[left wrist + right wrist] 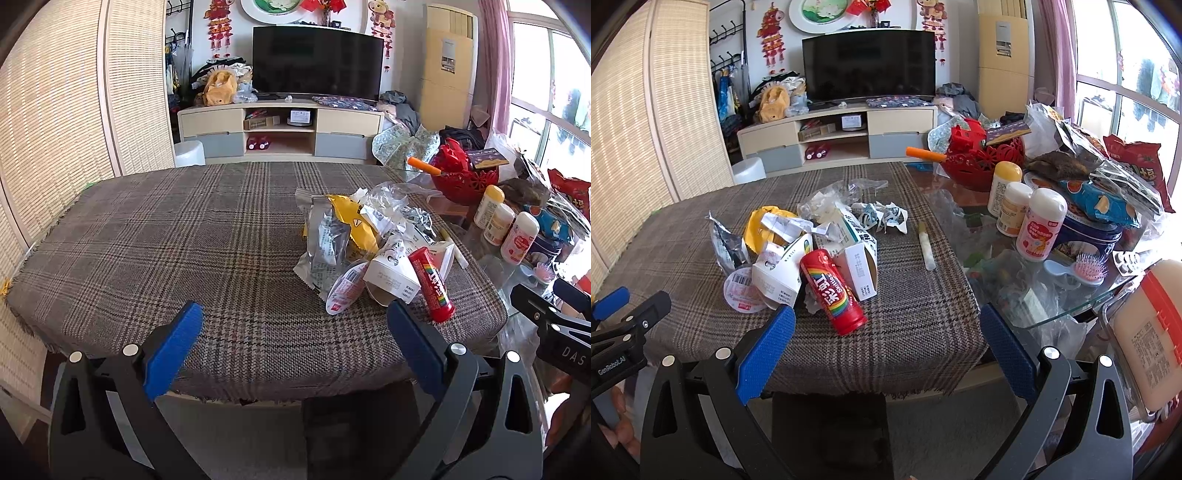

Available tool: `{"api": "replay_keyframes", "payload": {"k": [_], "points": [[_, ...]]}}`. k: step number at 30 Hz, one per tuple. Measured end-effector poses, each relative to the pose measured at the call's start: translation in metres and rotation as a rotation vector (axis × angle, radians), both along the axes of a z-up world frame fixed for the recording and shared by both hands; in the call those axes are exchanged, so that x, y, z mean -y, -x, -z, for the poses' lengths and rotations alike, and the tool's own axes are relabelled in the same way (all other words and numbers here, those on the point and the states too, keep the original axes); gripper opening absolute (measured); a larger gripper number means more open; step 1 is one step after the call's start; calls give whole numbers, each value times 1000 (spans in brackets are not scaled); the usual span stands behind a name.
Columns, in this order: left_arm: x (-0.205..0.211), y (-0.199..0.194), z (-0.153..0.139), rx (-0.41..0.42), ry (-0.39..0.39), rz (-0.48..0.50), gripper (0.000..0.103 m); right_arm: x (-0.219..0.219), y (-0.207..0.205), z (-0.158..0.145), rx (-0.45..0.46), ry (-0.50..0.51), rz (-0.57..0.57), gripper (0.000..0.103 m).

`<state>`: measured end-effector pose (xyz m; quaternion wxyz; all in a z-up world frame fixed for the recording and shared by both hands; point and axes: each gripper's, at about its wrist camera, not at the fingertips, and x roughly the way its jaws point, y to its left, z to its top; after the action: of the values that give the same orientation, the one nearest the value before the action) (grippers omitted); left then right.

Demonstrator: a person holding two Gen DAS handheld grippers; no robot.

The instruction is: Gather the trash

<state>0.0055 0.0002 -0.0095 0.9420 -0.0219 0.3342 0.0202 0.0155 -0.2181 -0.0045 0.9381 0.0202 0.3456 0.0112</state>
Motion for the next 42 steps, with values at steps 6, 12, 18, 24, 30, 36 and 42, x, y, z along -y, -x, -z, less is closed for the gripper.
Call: {"api": "replay_keyframes", "payload": {"k": [6, 12, 18, 24, 30, 36, 42], "points": [[-1, -1, 2, -16, -35, -9, 95, 1, -2, 4, -2, 15, -20, 100], [-4, 0, 3, -31, -43, -23, 95, -2, -5, 14, -32, 22, -63, 100], [-5, -9, 9, -79, -18, -10, 95, -2, -15, 29, -105, -43, -110, 100], [-11, -34, 10, -125, 0, 2, 95, -5, -28, 33, -175, -95, -173, 100], [-10, -63, 0, -133, -15, 41, 95, -10, -49, 49, -246, -92, -218, 100], [-5, -98, -4, -161, 8, 74, 95, -25, -64, 51, -211, 5, -226, 98], [14, -122, -5, -166, -41, 92, 94, -22, -78, 61, -231, -14, -227, 79]]}}
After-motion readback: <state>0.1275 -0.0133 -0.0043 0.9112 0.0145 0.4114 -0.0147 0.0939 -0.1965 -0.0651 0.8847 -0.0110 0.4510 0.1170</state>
